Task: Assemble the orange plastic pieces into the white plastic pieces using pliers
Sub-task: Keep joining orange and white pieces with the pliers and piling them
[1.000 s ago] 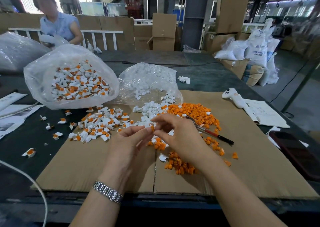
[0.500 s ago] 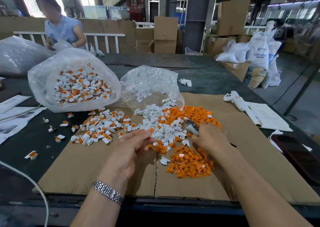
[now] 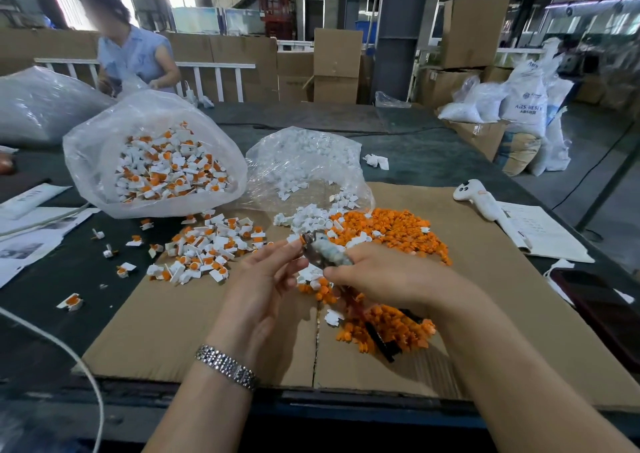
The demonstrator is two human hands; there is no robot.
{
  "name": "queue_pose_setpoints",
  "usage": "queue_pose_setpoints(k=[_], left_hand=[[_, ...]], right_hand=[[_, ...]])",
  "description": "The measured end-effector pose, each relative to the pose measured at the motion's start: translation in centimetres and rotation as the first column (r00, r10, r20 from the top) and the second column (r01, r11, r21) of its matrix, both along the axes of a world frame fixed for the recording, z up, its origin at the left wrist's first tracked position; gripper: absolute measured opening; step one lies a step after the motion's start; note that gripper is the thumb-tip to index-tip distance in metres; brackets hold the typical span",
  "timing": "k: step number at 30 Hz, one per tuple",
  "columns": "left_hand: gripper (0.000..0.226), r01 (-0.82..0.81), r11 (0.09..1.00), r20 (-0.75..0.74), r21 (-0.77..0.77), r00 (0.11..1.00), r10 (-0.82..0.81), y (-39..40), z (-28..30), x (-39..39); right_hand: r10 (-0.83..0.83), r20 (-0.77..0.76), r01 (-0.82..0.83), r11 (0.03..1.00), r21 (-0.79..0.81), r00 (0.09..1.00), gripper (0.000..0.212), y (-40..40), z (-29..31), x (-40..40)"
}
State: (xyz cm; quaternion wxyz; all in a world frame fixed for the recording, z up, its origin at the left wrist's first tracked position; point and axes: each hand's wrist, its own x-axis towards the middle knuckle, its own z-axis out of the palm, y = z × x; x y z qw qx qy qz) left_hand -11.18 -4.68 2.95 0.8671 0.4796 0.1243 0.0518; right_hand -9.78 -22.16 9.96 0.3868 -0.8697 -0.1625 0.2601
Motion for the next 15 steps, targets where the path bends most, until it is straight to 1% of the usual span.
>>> queue_pose_setpoints(k=[3, 6, 9, 12, 15], left_hand=[[0.039, -0.023, 0.999, -0.01, 0.033, 1.0, 0.023, 0.1, 0.0, 0.0], [0.036, -0.047, 0.997, -0.024, 0.061, 0.999, 0.049, 0.0, -0.1, 0.0], [0.036, -0.058, 0.996, -0.052, 0.064, 0.997, 0.061, 0.0, -0.2, -0.1], [0.031, -0.077, 0.995, -0.077, 0.064, 0.994, 0.082, 0.0, -0.2, 0.0], [0.027, -0.082, 0.993, -0.088, 0.083, 0.992, 0.09, 0.0, -0.2, -0.1]], right_hand=[[0.022, 0.055, -0.021, 1.0, -0.014, 0.998, 0.031, 0.3, -0.1, -0.3], [0.053, 0.168, -0.033, 0.993, -0.115, 0.984, 0.041, 0.6, -0.4, -0.6], [0.023, 0.182, -0.005, 0.995, -0.096, 0.983, 0.04, 1.3, -1.3, -0.8], [-0.021, 0.269, 0.056, 0.991, -0.12, 0.963, 0.035, 2.0, -2.6, -0.9], [-0.1, 0.328, 0.145, 0.983, -0.116, 0.939, 0.037, 2.6, -3.8, -1.2]])
